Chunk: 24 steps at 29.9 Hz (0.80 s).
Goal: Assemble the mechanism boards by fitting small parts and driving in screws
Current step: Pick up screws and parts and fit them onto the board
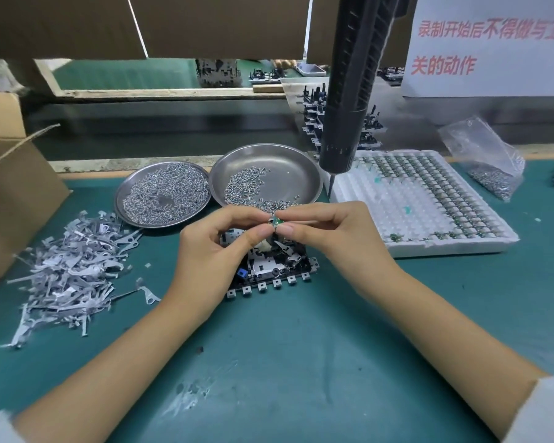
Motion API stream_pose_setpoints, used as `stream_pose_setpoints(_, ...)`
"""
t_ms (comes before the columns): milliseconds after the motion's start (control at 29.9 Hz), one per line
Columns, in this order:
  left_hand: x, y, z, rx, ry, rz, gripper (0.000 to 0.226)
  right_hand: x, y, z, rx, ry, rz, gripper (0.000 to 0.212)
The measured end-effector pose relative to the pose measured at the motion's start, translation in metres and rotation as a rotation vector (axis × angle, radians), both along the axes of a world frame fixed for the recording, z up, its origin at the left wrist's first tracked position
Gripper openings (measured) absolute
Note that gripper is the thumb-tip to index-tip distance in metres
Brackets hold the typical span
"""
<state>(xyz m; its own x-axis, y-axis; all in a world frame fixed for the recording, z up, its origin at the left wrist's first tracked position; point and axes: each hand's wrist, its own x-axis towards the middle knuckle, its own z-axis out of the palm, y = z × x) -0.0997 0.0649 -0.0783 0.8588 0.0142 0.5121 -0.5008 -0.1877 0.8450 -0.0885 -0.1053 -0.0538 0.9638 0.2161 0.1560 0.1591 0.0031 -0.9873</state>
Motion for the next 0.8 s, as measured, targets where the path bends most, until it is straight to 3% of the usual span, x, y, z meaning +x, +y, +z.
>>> stream_pose_setpoints(668, -0.003, -0.0017, 0.0027, -0.001, 0.067, -0.019, 0.012, 0.0002, 0.003, -0.0042, -0.011, -0.03, -0.016, 0.018)
stream_pose_setpoints(801, -0.0037, -0.0017, 0.005, 0.129, -0.029, 0.057, 0.011, 0.0, 0.0008, -0.0033, 0.007, -0.018, 0.064, 0.02)
